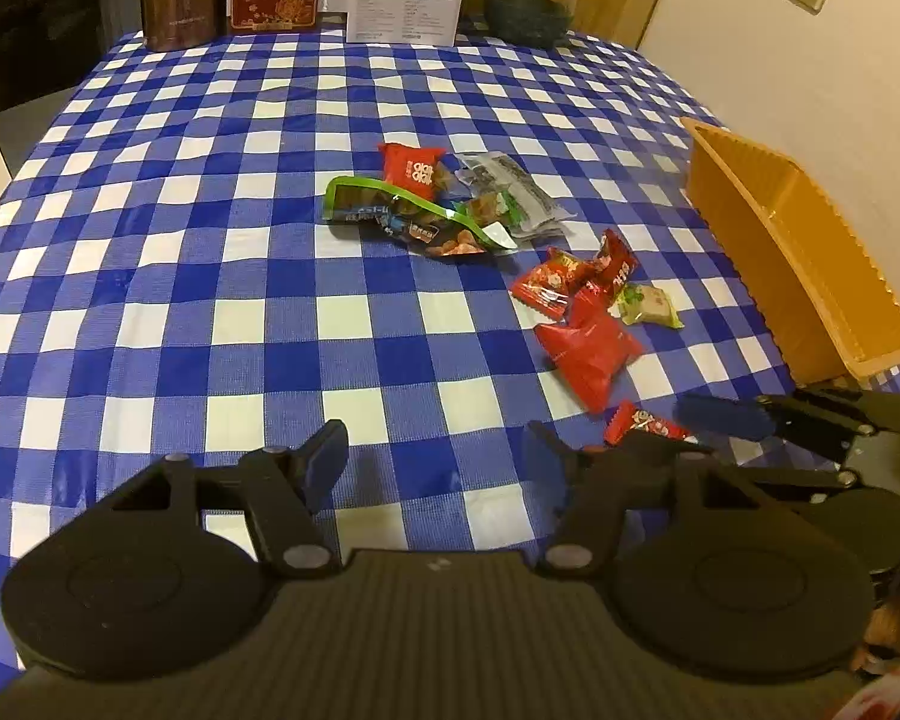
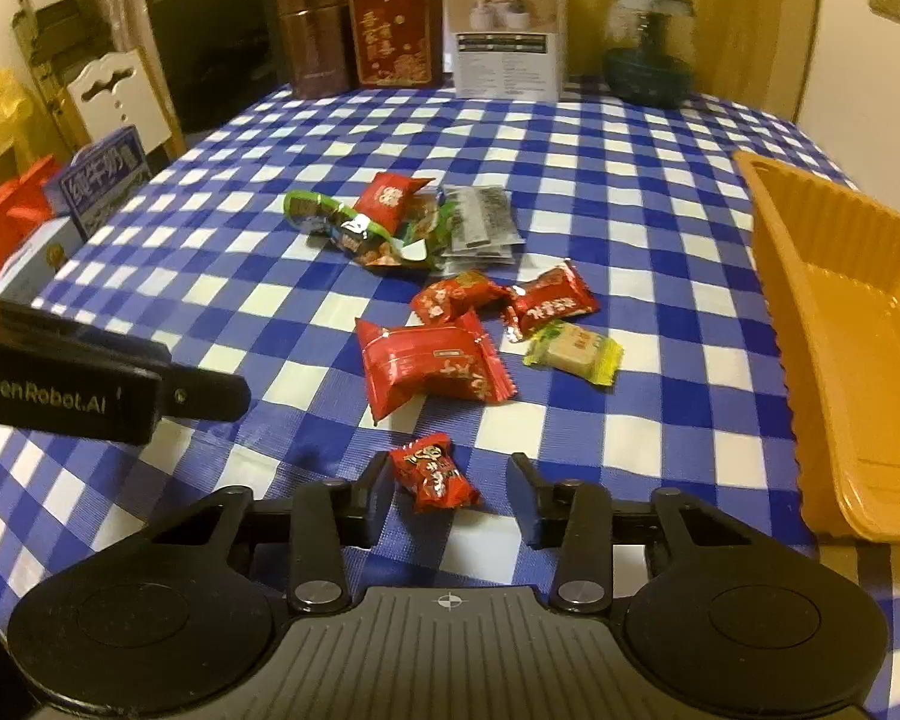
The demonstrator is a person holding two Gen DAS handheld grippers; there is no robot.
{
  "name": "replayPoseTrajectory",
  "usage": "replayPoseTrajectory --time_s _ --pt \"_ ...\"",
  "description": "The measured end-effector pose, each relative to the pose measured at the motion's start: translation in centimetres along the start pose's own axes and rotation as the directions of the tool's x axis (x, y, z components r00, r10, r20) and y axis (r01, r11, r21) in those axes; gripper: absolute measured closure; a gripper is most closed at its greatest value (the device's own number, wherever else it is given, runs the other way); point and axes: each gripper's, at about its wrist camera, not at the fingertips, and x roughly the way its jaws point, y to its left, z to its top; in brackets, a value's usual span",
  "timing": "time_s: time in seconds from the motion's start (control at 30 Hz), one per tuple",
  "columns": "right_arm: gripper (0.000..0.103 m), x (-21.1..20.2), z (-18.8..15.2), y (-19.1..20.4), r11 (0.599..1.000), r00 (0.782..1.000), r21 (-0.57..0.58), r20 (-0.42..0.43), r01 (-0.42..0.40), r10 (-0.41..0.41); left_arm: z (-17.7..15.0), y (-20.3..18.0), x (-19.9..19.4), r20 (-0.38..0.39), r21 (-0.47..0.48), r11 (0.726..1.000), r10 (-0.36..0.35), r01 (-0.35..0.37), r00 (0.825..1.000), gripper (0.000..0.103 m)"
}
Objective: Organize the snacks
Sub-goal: 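Grasp a small red candy with the right tool while the left tool grasps a red candy packet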
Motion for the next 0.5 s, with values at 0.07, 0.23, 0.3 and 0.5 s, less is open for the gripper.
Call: replayPoseTrajectory --time_s 0.07,0.23,0.3,0.5 --pt "0.067 0.4 0.0 0.3 1.0 1.0 -0.024 -0.01 -0.002 0.002 0.1 0.1 0.1 -0.002 0.003 1.0 -0.003 0.003 1.0 0.043" --pt "0.083 0.7 -0.1 1.0 0.997 1.0 -0.067 -0.009 0.022 -0.023 0.2 0.0 0.3 0.0 0.015 1.0 -0.008 0.008 1.0 0.043" --pt "0.083 0.5 -0.2 0.8 0.998 1.0 -0.056 -0.005 0.025 -0.025 0.4 -0.2 0.4 0.003 0.03 1.0 -0.01 0.01 1.0 0.043" --pt "0.084 -1.4 0.3 -1.2 0.995 0.996 0.069 0.043 0.078 -0.081 1.6 -1.8 0.7 0.028 0.138 0.987 -0.085 0.08 0.996 0.043"
